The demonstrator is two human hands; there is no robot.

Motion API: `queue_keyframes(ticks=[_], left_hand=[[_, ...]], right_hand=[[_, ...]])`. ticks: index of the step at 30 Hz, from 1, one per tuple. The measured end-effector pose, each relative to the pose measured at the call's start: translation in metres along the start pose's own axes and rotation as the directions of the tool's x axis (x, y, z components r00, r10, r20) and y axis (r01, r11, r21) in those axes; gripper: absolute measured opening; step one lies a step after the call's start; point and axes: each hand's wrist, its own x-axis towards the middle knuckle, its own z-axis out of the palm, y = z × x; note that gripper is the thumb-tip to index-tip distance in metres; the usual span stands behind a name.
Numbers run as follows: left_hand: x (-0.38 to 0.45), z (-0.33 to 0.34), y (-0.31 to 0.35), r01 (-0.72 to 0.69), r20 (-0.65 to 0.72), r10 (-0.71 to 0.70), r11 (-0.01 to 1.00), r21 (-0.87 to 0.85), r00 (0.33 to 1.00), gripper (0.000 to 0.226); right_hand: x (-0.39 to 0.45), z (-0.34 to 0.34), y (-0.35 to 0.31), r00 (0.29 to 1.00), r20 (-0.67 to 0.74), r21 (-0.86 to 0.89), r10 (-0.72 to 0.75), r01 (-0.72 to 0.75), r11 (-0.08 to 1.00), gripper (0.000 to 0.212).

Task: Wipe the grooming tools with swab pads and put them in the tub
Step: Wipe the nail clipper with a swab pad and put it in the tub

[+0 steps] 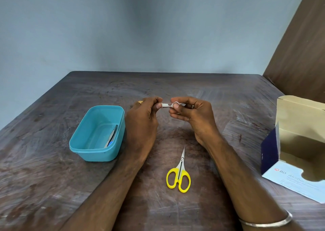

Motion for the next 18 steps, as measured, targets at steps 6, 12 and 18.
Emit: queue_keyframes(ticks=[6, 12, 18], left_hand=[[-0.001, 0.0, 0.004, 0.001, 0.04, -0.005, 0.995, 0.097, 0.999, 0.015], [-0.001, -0.002, 0.006, -0.003, 0.097, -0.016, 0.983, 0.186, 0.995, 0.009], [0.0, 0.0, 0.01, 0.013, 0.197, -0.072, 0.958, 0.286, 0.978, 0.021]], right_hand=[[-0.001, 0.003, -0.001, 0.998, -0.035, 0.025, -0.049, 0.05, 0.998, 0.019], [-0.001, 0.007, -0.002, 0.993, -0.056, -0.013, -0.105, 0.105, 0.994, 0.015], [-0.004, 0.018, 0.001, 0.958, -0.051, -0.249, -0.281, 0.26, 0.933, 0.019]])
